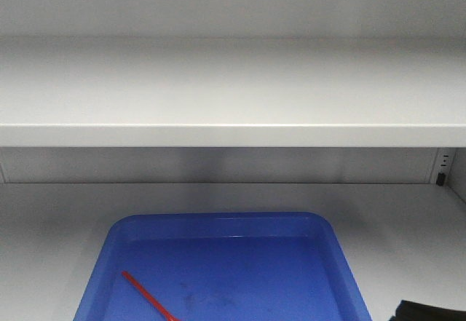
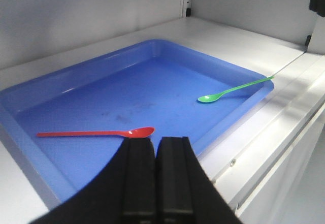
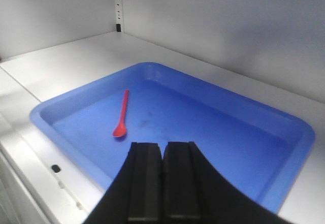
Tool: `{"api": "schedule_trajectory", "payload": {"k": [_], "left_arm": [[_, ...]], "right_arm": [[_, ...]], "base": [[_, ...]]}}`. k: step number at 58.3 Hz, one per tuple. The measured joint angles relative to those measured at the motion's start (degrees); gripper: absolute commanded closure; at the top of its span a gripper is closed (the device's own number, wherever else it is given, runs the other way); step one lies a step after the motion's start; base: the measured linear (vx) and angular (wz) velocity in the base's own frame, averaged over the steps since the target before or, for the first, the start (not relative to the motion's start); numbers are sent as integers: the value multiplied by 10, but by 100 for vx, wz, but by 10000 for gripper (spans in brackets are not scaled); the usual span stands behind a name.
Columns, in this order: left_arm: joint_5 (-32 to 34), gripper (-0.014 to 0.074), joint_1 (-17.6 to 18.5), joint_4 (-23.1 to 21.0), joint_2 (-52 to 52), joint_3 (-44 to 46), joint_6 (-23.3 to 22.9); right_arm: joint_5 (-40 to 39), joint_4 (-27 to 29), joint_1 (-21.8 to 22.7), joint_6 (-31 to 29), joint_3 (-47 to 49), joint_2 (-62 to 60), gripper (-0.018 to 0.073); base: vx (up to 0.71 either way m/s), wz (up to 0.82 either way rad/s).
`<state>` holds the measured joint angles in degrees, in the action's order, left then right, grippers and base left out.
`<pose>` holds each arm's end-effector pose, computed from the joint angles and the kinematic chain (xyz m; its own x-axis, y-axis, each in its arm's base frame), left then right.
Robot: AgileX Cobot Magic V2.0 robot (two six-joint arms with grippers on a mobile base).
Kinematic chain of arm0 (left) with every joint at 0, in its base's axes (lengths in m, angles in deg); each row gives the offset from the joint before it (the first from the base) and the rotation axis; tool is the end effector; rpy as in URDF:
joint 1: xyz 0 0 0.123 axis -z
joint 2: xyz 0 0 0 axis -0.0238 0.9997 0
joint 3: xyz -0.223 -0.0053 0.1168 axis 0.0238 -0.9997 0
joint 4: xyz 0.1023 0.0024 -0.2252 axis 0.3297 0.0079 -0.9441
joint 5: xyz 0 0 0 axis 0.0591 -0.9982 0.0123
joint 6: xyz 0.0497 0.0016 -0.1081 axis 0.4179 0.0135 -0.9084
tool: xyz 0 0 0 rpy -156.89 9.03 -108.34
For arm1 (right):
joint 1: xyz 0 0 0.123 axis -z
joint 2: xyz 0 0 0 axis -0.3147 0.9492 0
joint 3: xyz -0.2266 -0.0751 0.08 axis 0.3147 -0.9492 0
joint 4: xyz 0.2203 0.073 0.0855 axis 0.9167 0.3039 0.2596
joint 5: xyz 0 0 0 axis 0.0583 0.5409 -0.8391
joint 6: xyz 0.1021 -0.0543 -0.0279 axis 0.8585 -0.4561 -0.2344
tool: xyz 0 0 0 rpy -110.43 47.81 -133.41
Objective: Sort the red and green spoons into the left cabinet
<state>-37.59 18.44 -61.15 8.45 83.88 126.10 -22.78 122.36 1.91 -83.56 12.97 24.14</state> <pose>0.1200 -0.0961 0.2936 -0.1768 0.0630 -0.9822 0.7058 0.7036 -0.0819 0.1405 0.0983 0.3105 -0.1262 -0.1353 -0.9827 -0.6985 0.7156 -0.0088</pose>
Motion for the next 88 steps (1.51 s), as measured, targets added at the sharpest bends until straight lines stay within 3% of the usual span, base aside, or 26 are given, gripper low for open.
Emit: {"api": "schedule_trajectory", "payload": {"k": [16,38,48,52,60,68,80,88], "left_arm": [[-11,597,0,-1,-1,-1,0],[-11,597,0,1,-1,-3,0],[21,597,-9,80,-12,-8,-16],[60,597,-28,117,-30,-20,-48],[161,597,-92,216,-97,-72,-181],[182,597,-144,327,-181,-123,-316],[165,597,-166,475,-269,-200,-469],[168,597,-166,526,-278,-258,-544]], "right_arm": [[56,2,0,0,-1,-24,562],[61,2,0,0,-1,-24,562],[62,2,0,0,-1,-24,562],[62,2,0,0,-1,-24,562],[62,2,0,0,-1,-24,562],[62,2,0,0,-1,-24,562],[62,2,0,0,-1,-24,562],[63,2,0,0,-1,-24,562]], "base": [[0,0],[0,0],[0,0],[0,0],[0,0],[0,0],[0,0],[0,0]]}}
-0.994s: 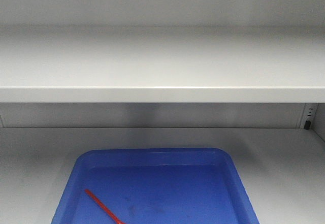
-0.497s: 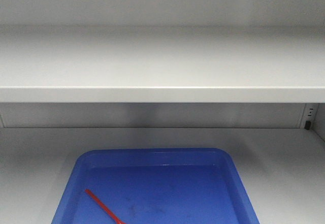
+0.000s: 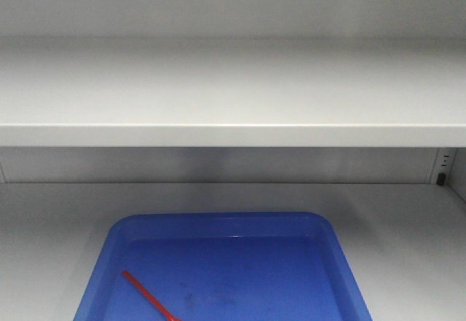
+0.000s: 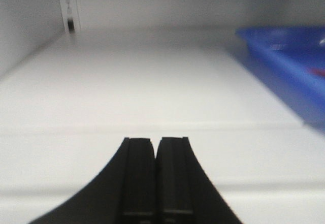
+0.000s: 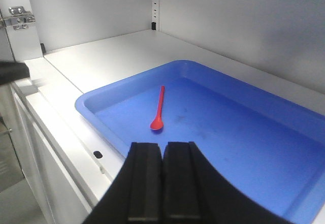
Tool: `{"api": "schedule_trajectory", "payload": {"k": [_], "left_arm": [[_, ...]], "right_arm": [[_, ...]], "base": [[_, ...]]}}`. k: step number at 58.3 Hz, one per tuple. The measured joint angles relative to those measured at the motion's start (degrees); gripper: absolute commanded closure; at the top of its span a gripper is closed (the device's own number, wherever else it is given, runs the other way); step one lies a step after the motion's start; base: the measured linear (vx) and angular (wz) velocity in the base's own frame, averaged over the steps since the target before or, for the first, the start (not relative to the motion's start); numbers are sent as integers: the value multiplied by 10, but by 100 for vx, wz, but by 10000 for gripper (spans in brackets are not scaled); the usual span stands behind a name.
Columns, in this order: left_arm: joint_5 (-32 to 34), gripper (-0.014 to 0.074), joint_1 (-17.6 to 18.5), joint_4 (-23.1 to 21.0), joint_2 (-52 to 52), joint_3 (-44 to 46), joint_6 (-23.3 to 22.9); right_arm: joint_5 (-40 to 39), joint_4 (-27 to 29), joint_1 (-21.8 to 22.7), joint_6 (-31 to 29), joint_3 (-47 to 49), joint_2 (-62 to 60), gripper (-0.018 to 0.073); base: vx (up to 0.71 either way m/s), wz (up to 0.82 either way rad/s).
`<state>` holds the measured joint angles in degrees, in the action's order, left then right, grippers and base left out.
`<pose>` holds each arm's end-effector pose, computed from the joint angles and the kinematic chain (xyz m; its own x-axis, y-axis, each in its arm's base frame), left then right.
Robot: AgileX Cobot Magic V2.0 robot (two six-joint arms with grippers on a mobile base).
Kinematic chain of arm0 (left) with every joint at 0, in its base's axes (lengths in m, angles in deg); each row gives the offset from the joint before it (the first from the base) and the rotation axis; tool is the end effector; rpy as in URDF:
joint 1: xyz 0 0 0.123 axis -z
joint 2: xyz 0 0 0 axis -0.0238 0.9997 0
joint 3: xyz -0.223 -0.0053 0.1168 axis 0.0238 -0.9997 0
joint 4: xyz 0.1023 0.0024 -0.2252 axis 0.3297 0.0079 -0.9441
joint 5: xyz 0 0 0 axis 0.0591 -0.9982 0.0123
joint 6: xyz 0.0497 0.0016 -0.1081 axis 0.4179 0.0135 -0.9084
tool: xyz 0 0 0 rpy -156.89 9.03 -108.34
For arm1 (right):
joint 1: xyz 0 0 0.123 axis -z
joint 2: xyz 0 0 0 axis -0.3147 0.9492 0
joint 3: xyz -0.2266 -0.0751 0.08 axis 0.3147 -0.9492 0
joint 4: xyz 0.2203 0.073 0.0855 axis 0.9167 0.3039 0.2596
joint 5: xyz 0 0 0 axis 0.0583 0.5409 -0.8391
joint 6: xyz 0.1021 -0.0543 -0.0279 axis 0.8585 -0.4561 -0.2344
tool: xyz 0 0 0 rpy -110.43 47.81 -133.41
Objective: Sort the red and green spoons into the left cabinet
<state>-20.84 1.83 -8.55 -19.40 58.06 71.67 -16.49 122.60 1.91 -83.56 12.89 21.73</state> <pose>0.1104 -0.0068 0.1927 -0.1505 -0.0844 -0.9850 0.0442 0.9948 -0.0920 0.1235 0.1033 0.3112 -0.1210 -0.1544 -0.9806 -0.7646 0.6444 -0.0072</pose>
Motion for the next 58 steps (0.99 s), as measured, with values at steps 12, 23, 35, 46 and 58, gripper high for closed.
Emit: {"api": "schedule_trajectory", "payload": {"k": [12,23,35,46,58], "left_arm": [[18,597,0,25,0,-25,-69],[18,597,0,31,0,-25,-79],[18,597,0,33,0,-25,-81],[18,597,0,33,0,-25,-81],[18,597,0,33,0,-25,-81]], "right_arm": [[1,-1,0,0,0,0,562],[2,-1,0,0,0,0,562],[2,-1,0,0,0,0,562],[2,-1,0,0,0,0,562],[2,-1,0,0,0,0,562]], "base": [[0,0],[0,0],[0,0],[0,0],[0,0]]}}
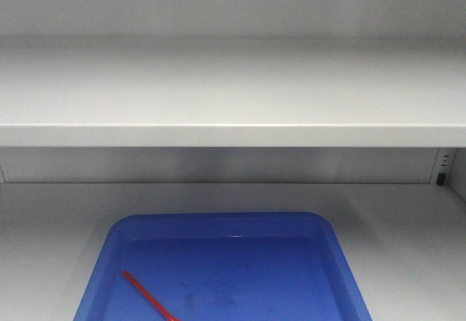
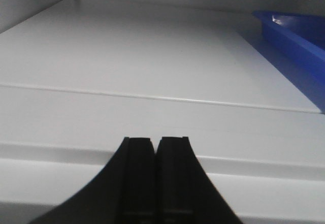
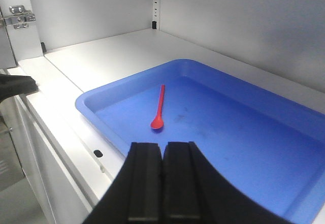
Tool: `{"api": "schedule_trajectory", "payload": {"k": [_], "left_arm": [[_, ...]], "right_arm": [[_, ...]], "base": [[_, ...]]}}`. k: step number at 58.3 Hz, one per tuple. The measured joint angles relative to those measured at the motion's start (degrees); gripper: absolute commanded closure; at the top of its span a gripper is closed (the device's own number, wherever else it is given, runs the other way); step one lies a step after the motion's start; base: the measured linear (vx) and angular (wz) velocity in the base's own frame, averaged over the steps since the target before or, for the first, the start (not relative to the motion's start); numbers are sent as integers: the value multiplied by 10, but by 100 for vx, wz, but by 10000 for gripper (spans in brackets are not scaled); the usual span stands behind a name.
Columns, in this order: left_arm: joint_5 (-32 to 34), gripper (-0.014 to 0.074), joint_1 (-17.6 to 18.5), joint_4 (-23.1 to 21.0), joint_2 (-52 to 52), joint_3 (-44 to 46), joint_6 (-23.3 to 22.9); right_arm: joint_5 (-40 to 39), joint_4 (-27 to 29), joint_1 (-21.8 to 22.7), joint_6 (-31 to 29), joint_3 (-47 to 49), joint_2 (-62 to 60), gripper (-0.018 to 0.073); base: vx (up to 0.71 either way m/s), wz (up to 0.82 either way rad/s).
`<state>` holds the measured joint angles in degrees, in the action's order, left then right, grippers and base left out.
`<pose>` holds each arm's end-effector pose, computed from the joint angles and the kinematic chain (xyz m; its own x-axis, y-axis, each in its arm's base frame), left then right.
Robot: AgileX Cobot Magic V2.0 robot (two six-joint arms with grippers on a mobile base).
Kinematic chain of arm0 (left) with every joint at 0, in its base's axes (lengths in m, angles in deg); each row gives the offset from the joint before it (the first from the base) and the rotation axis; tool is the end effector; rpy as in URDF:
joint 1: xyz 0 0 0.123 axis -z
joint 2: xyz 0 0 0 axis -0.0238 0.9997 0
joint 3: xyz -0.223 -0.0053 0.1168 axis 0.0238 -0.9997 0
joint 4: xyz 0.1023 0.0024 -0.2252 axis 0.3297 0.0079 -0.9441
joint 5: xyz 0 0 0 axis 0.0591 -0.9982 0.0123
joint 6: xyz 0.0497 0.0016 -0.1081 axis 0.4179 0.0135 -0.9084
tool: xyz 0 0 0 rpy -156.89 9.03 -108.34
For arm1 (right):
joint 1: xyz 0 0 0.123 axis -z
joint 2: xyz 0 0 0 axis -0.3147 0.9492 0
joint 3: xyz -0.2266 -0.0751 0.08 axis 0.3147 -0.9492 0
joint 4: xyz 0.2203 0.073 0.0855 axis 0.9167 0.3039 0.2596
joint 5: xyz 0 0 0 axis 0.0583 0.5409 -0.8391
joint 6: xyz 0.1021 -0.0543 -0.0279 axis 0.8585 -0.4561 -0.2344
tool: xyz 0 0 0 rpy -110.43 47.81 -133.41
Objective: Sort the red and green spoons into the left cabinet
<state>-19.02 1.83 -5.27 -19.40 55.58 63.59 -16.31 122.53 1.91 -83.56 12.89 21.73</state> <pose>0.1122 -0.0045 0.1805 -0.1642 -0.1703 -0.9716 0.0100 0.9846 -0.1743 0.1233 0.1035 0.3109 -0.1215 -0.1566 -0.9802 -0.7663 0.6424 -0.0076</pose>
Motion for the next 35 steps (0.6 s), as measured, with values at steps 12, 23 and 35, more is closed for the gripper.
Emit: {"api": "schedule_trajectory", "payload": {"k": [12,23,35], "left_arm": [[0,597,0,0,0,0,0],[0,597,0,0,0,0,0],[0,597,0,0,0,0,0]], "right_arm": [[0,0,0,0,0,0,562],[0,0,0,0,0,0,562],[-7,3,0,0,-2,0,562]], "base": [[0,0],[0,0],[0,0]]}}
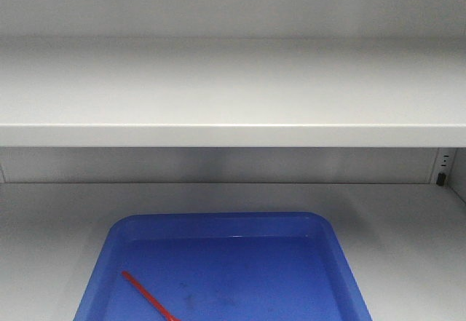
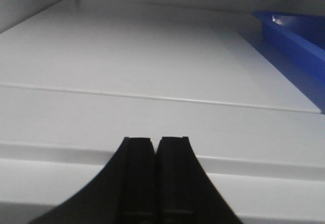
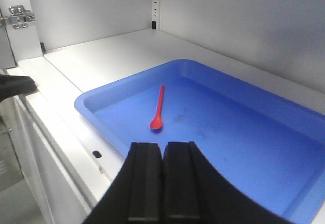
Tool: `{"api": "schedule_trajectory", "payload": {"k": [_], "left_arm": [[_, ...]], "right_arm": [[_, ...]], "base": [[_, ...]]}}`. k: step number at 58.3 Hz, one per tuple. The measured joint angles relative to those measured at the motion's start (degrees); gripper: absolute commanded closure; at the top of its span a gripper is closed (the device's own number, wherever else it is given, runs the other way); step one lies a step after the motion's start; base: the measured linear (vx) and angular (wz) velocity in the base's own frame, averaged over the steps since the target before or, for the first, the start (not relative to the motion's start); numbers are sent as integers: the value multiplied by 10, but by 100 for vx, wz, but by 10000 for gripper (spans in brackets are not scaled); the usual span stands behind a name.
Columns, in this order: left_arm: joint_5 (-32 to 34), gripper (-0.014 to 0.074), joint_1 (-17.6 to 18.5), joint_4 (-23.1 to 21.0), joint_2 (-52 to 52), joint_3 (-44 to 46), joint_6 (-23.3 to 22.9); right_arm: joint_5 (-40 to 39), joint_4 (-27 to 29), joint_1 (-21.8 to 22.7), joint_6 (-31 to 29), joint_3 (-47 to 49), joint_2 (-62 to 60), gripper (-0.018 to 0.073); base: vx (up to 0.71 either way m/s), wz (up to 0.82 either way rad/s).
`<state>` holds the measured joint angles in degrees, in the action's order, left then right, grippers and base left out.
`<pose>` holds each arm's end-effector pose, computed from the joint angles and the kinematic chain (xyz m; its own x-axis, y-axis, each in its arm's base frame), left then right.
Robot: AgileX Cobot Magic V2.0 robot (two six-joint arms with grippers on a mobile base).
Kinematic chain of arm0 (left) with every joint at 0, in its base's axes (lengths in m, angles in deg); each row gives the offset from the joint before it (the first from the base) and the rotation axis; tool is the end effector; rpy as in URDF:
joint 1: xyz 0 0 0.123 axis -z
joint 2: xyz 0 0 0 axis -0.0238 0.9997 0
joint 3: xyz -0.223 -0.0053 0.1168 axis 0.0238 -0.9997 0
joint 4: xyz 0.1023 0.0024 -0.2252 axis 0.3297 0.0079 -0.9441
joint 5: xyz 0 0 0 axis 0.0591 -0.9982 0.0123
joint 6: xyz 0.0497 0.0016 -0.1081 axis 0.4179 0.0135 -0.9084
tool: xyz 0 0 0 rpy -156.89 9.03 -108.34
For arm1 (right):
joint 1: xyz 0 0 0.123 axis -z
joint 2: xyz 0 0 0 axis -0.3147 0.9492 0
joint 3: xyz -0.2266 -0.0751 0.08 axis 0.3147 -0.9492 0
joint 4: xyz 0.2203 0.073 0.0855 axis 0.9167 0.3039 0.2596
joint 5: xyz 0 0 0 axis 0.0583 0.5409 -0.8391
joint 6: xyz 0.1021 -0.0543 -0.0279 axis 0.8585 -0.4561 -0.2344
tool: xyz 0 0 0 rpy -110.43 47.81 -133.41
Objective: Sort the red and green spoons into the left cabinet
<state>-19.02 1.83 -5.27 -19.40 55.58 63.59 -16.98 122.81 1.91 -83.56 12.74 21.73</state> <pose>0.1122 -0.0045 0.1805 -0.1642 -0.1703 -0.9716 0.0100 0.9846 -0.1743 0.1243 0.1029 0.3109 -0.1220 -0.1490 -0.9813 -0.7600 0.6499 -0.0042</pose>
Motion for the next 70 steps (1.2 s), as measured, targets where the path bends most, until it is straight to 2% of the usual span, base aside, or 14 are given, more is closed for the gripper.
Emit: {"api": "schedule_trajectory", "payload": {"k": [8,10,13,18,26,31,34,39,45,59,70], "left_arm": [[0,597,0,0,0,0,0],[0,597,0,0,0,0,0],[0,597,0,0,0,0,0],[0,597,0,0,0,0,0],[0,597,0,0,0,0,0],[0,597,0,0,0,0,0],[0,597,0,0,0,0,0],[0,597,0,0,0,0,0],[0,597,0,0,0,0,0],[0,597,0,0,0,0,0],[0,597,0,0,0,0,0]], "right_arm": [[-73,2,0,27,-2,4,562],[-94,-10,0,46,-2,5,562],[-140,-60,0,110,-2,5,562],[-189,-186,0,228,-2,5,562],[-234,-441,0,479,-6,5,562],[-260,-560,0,589,-22,2,562],[-284,-601,0,634,-45,-8,562],[-333,-633,0,671,-102,-37,562],[-383,-643,4,680,-164,-83,562],[-413,-625,89,703,-270,-203,562],[-421,-625,130,706,-319,-286,562]], "base": [[0,0],[0,0],[0,0],[0,0],[0,0],[0,0],[0,0],[0,0],[0,0],[0,0],[0,0]]}}
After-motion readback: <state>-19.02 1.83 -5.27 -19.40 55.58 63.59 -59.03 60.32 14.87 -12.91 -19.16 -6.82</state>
